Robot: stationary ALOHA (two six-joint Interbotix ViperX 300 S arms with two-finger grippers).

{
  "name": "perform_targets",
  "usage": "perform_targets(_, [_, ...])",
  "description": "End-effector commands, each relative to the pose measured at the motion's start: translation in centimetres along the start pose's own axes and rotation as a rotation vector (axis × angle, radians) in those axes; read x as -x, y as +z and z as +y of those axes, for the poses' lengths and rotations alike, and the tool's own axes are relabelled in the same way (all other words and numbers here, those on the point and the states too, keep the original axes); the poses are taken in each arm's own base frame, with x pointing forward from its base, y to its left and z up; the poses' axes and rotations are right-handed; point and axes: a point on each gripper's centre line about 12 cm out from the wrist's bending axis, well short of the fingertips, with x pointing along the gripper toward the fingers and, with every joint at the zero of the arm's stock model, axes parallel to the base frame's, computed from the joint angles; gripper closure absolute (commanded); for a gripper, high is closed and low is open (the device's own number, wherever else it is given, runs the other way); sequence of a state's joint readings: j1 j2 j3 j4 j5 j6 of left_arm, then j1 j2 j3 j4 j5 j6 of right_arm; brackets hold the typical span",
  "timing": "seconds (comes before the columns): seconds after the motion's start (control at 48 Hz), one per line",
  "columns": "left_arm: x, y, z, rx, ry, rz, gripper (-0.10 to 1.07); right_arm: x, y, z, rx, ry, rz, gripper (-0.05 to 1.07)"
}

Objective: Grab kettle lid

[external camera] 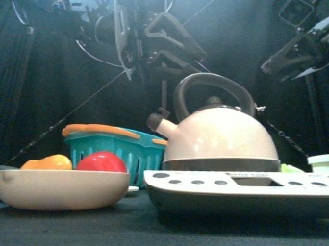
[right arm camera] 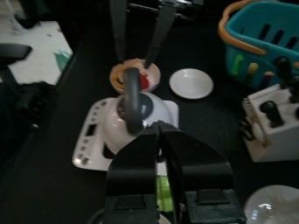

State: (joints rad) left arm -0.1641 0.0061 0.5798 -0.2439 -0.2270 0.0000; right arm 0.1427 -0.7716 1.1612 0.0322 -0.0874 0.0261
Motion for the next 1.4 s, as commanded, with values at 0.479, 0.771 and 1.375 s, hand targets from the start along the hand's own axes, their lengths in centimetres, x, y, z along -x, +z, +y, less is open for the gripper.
perform_targets(0.479, [4.6, -0.1, 0.2, 0.027, -0.002, -0.13, 0.22, -6.4, 4.4, 6.1, -0.069, 0.171, -0.009, 0.95])
perform_targets(0.771, [5.1, -1.6, -1.1, 0.052, -0.025, -0.118, 0.22, -9.6, 6.2, 9.1, -0.098, 0.226, 0.032, 0.89])
perform_targets(1.375, [5.8, -2.1, -0.8, 0.048, -0.021, -0.111, 0.22, -6.9, 8.9, 3.8, -0.164, 0.101, 0.065, 0.89])
